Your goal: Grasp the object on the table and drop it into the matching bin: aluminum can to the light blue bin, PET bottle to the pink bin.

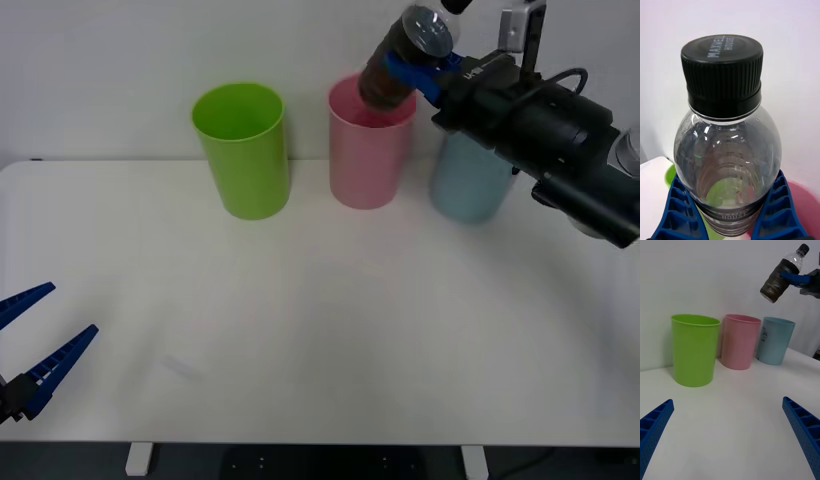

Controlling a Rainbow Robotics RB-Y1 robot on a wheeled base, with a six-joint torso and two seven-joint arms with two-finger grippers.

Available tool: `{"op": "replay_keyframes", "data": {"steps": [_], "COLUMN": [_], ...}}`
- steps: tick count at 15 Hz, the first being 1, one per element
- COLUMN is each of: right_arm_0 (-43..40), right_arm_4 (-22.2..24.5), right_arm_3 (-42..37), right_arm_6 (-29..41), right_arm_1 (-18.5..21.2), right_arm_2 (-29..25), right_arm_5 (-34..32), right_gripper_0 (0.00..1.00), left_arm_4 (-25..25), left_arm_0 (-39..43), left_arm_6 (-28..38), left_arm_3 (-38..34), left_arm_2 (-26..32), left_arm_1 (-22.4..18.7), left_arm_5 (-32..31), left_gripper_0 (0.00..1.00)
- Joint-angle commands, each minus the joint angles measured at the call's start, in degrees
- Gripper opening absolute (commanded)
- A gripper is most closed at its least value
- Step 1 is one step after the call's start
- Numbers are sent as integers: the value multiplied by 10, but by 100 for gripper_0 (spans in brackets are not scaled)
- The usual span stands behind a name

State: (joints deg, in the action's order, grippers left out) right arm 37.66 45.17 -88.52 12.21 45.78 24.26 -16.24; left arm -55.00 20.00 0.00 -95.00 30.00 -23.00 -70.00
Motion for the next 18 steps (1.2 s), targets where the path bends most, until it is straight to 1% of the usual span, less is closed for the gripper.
{"op": "replay_keyframes", "data": {"steps": [1, 5, 11, 13, 18], "right_arm_0": [63, 123, 216, 234, 239], "right_arm_4": [0, 4, 27, 27, 28], "right_arm_3": [79, 175, 341, 377, 385], "right_arm_6": [-3, -11, -25, -28, -29], "right_arm_1": [-19, -58, -126, -138, -142], "right_arm_2": [30, 52, 77, 84, 87], "right_arm_5": [1, 2, 2, 2, 2], "right_gripper_0": [0, 0, 0, 0, 0], "left_arm_4": [0, 0, 0, 0, 0], "left_arm_0": [0, 0, 0, 0, 0], "left_arm_6": [0, 0, 0, 0, 0], "left_arm_3": [0, 0, 0, 0, 0], "left_arm_2": [0, 0, 0, 0, 0], "left_arm_1": [0, 0, 0, 0, 0], "left_arm_5": [0, 0, 0, 0, 0], "left_gripper_0": [100, 100, 100, 100, 100]}}
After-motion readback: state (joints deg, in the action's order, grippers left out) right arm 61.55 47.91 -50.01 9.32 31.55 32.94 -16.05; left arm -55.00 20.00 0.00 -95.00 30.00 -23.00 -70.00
